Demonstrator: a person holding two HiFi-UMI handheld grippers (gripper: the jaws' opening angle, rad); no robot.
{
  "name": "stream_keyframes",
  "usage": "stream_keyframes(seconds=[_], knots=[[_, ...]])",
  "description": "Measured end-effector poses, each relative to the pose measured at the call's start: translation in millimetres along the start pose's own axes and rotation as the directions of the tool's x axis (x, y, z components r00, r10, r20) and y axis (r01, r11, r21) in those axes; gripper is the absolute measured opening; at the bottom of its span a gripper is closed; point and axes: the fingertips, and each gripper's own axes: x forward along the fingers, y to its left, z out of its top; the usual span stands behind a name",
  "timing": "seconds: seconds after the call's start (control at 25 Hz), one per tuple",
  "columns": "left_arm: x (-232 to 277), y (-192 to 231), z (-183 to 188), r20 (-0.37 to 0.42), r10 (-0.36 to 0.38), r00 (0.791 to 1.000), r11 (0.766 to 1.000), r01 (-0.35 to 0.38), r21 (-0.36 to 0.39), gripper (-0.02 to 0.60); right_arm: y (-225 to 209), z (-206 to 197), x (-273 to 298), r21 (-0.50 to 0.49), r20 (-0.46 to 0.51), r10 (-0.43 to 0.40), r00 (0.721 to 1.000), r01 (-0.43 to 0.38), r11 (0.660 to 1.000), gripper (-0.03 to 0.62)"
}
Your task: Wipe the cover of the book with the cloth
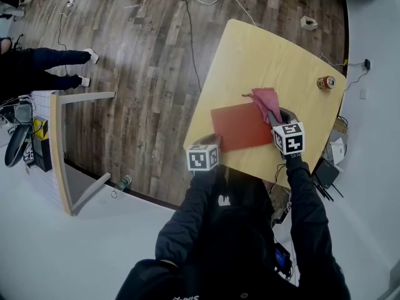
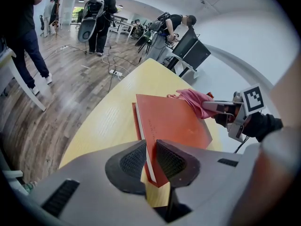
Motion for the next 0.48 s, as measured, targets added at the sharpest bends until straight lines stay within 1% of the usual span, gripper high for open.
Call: stream_keyframes(seconds=[0.12,0.24,0.36,0.48], knots=[[-3.4,0.0,2.2,-0.001,0.002,1.000,1.000,-0.002,0.004,0.087,20.6,17.8,-14.4,-0.018,0.055,0.028,0.998,-0.027,0.999,0.083],[-3.2,-2.3,2.3,-0.007,-0.001,1.000,1.000,0.001,0.009,0.087,54.3,30.2,-21.2,-0.034,0.096,0.085,0.992,-0.082,0.996,0.083],[-3.1,-2.1,2.3,-0.007,-0.004,1.000,1.000,0.004,0.012,0.087,95.1,32.3,-18.8,-0.037,0.112,0.152,0.982,-0.149,0.988,0.083],[-2.8,-2.7,2.6,-0.006,-0.008,1.000,1.000,0.008,0.016,0.087,131.5,26.2,-13.4,-0.043,0.105,0.214,0.971,-0.211,0.977,0.083]])
